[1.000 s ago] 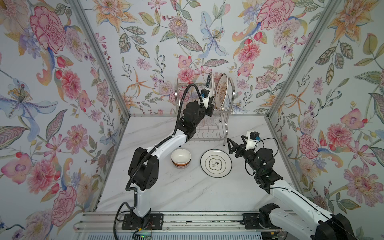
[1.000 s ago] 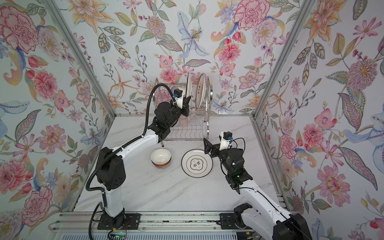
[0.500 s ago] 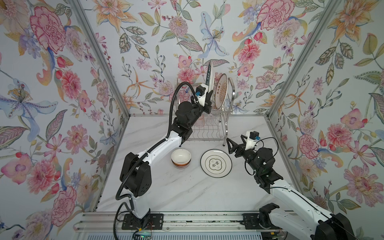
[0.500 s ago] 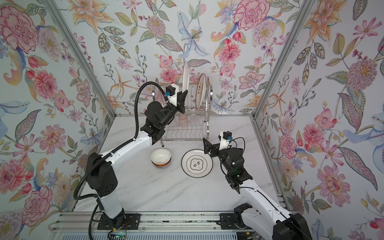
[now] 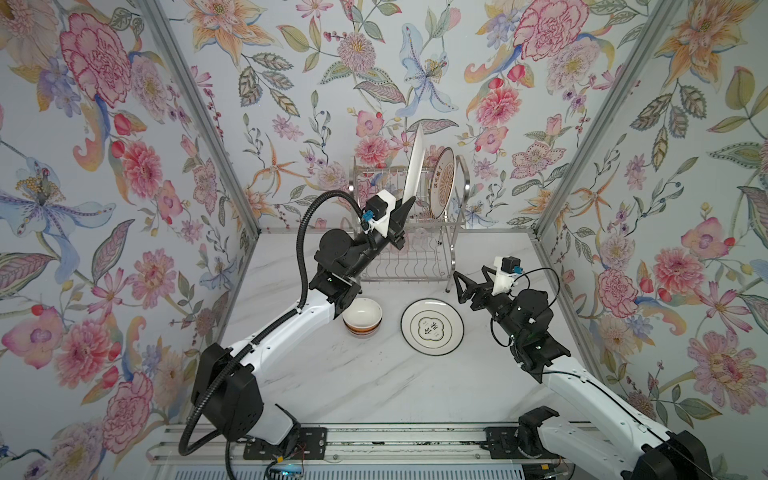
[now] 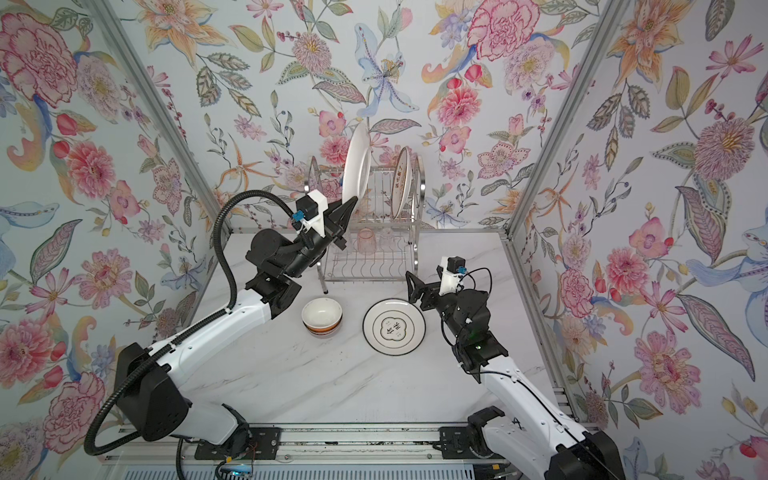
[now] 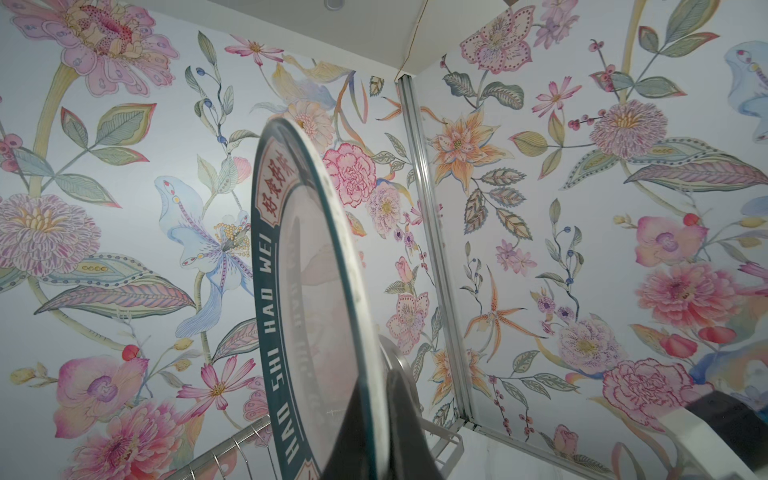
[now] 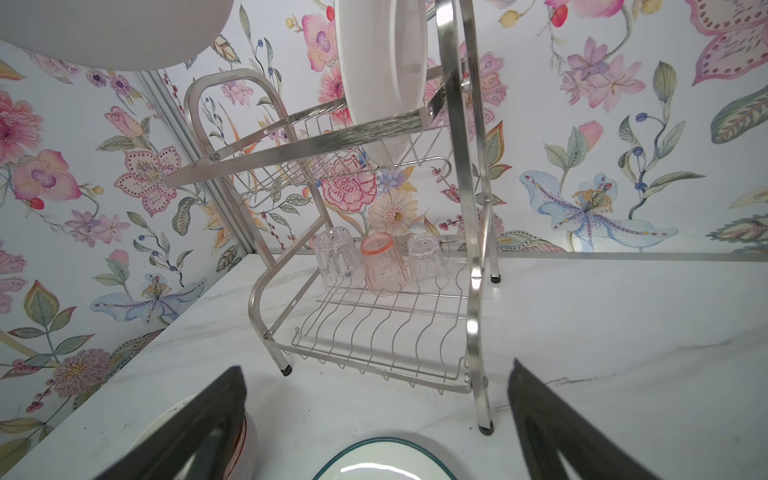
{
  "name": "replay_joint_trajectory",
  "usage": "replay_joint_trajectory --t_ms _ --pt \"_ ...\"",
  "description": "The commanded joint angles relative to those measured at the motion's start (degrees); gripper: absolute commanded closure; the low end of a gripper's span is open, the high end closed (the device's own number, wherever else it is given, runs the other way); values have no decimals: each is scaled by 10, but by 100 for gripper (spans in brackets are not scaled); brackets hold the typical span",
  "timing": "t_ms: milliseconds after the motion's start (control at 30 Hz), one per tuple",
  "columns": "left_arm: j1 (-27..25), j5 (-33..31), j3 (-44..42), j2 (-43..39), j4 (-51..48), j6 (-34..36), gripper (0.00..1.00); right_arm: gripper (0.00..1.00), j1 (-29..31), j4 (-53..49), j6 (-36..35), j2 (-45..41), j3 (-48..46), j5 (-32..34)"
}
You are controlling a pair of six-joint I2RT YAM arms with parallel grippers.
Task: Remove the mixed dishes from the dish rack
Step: 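Lift the lettered plate up out of the rack with the left gripper, then swing the lettered plate down toward the table and the right gripper, then reach the right gripper to the lettered plate rim held by the left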
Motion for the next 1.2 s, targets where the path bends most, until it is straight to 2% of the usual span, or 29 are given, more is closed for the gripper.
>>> replay_joint_trajectory --t_ms 0,133,200,233,333,467,733,933,1167 --pt "-6 44 -48 -62 40 39 100 1 -15 -43 35 -17 18 -17" --pt "-10 55 -101 -122 -22 83 100 1 -35 -78 62 -32 20 -32" --pt "-20 51 -135 -155 -51 135 100 1 -44 -104 75 -39 24 -39" --pt "-27 43 -152 -170 -62 158 100 1 -47 -116 82 -42 26 -40" --pt "-55 -38 -199 -209 -84 214 100 1 -58 -165 104 -43 40 -44" --pt "-74 -61 -222 -238 -157 268 100 1 -70 -239 134 -32 72 -55" --pt "-112 -136 -275 -265 -243 370 100 1 -90 -295 170 -28 91 -108" --pt "-129 -199 -324 -260 -217 454 100 1 -121 -298 194 -17 96 -170" --pt "-143 -242 -341 -203 -201 547 100 5 -152 -294 207 10 119 -263"
